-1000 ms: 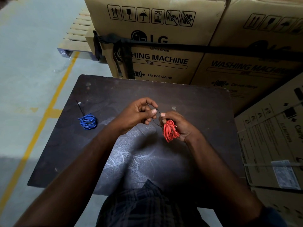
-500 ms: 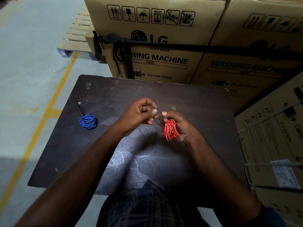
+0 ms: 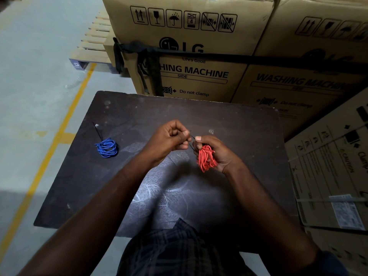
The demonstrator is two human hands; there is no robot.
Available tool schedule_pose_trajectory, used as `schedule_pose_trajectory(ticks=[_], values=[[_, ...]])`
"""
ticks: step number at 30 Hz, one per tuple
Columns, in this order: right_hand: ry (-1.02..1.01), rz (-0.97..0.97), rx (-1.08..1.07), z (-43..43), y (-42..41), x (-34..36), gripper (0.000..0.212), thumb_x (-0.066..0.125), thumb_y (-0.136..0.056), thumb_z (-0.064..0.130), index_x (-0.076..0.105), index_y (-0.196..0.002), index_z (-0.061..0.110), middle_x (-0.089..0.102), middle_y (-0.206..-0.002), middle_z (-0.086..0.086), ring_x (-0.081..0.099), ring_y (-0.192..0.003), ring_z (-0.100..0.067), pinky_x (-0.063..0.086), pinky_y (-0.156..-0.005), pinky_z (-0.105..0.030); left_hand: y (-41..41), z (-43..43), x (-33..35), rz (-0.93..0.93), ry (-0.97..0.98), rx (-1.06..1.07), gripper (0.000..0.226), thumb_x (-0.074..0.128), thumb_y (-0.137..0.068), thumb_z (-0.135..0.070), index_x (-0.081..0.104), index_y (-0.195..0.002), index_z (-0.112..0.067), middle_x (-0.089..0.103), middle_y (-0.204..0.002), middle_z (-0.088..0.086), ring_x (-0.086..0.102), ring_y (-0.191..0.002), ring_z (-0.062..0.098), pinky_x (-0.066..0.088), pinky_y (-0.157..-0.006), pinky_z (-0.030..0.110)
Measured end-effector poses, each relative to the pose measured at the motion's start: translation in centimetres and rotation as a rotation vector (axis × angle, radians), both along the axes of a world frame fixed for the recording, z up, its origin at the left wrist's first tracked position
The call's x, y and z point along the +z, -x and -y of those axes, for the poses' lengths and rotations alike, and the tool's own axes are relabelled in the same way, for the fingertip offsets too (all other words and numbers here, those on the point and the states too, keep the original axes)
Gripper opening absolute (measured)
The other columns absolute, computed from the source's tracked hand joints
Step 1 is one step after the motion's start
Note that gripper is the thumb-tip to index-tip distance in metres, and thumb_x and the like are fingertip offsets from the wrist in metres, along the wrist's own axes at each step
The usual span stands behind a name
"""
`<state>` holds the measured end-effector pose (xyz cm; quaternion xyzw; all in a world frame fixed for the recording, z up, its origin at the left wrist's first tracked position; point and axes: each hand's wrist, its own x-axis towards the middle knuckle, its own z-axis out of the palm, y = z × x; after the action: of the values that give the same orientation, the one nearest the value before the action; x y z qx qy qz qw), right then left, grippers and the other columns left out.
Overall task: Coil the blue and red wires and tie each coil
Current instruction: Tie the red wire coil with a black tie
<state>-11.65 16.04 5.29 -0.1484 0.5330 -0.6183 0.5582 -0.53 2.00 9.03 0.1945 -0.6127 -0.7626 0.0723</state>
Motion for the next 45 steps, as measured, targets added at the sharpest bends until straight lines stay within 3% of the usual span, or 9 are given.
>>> schedule_pose_trajectory(ticks=[11,18,23,28,31,34,36,41,45], values=[[0.003,-0.031,-0.055,-0.2,0.7,0.2,0.03,0.071,-0.071,0.041,0.059,-0.059,0.016,0.036,-0.046,-0.001,0.032,-0.035,-0.011,0.03,-0.042,-0.024,0.3,0.0,-0.3,0.123,-0.064,-0.01,0.003,0.062,-0.092,-0.009,0.063,-0.09,-0.007,0.062,-0.076,0.005,0.064,-0.067,0.009,0.055,-0.065,0.018],[0.003,-0.087,-0.028,-0.2,-0.3,0.3,0.028,0.06,-0.084,0.025,0.062,-0.058,0.015,0.037,-0.036,0.002,0.028,-0.026,-0.005,0.022,-0.032,-0.013,0.4,0.9,-0.4,0.151,0.003,0.069,0.015,0.053,-0.098,-0.006,0.058,-0.084,-0.01,0.056,-0.069,0.003,0.054,-0.059,0.005,0.05,-0.059,0.015],[-0.006,-0.113,-0.012,-0.4,-0.7,0.3,0.032,0.052,-0.094,0.014,0.061,-0.064,0.011,0.038,-0.037,0.004,0.025,-0.027,-0.003,0.01,-0.036,-0.019,0.4,1.6,-0.7,0.226,0.055,0.148,0.021,0.048,-0.101,-0.011,0.056,-0.082,-0.01,0.054,-0.069,0.003,0.05,-0.057,0.005,0.047,-0.056,0.012],[0.021,-0.124,-0.048,-0.4,-0.7,0.0,0.025,0.054,-0.096,0.021,0.057,-0.08,0.002,0.038,-0.049,0.001,0.023,-0.033,-0.004,0.01,-0.036,-0.022,0.5,1.4,-1.0,0.263,-0.022,0.28,0.023,0.042,-0.105,-0.02,0.052,-0.085,-0.012,0.064,-0.078,0.002,0.065,-0.059,0.003,0.05,-0.053,0.012],[0.066,-0.169,-0.057,-0.4,-0.8,0.0,0.024,0.055,-0.096,0.024,0.053,-0.076,0.009,0.039,-0.054,0.001,0.026,-0.037,-0.004,0.015,-0.036,-0.019,0.5,1.0,-0.7,0.231,-0.173,0.293,0.026,0.035,-0.107,-0.023,0.047,-0.086,-0.014,0.07,-0.088,0.006,0.073,-0.067,0.011,0.057,-0.058,0.02],[0.094,-0.248,-0.09,-0.4,-0.7,0.4,0.019,0.052,-0.098,0.017,0.057,-0.08,0.012,0.044,-0.056,0.004,0.03,-0.04,-0.003,0.021,-0.039,-0.016,0.7,0.8,-0.1,0.156,-0.388,0.388,0.029,0.033,-0.107,-0.021,0.046,-0.084,-0.01,0.066,-0.081,0.01,0.074,-0.069,0.018,0.06,-0.059,0.03],[0.067,-0.348,-0.108,-0.4,-0.4,0.6,0.016,0.05,-0.098,0.014,0.06,-0.09,0.006,0.046,-0.055,0.007,0.032,-0.042,-0.002,0.022,-0.041,-0.016,0.7,0.9,0.0,0.144,-0.418,0.417,0.029,0.034,-0.106,-0.022,0.046,-0.084,-0.01,0.06,-0.074,0.007,0.072,-0.067,0.016,0.06,-0.06,0.032],[0.046,-0.525,-0.136,-0.2,-0.2,1.3,0.022,0.052,-0.095,0.004,0.063,-0.108,-0.01,0.06,-0.055,0.016,0.05,-0.048,0.005,0.036,-0.05,-0.007,1.0,0.6,0.3,0.133,-0.329,0.423,0.032,0.034,-0.107,-0.024,0.046,-0.079,-0.013,0.052,-0.06,0.0,0.059,-0.055,0.009,0.061,-0.062,0.034],[0.052,-0.645,-0.132,0.3,-0.3,1.2,0.016,0.059,-0.093,0.013,0.071,-0.101,0.006,0.071,-0.086,0.005,0.062,-0.083,-0.001,0.045,-0.078,-0.016,1.2,0.4,0.5,0.103,-0.211,0.466,0.03,0.032,-0.107,-0.024,0.044,-0.081,-0.015,0.048,-0.056,-0.005,0.054,-0.051,0.007,0.059,-0.066,0.036]])
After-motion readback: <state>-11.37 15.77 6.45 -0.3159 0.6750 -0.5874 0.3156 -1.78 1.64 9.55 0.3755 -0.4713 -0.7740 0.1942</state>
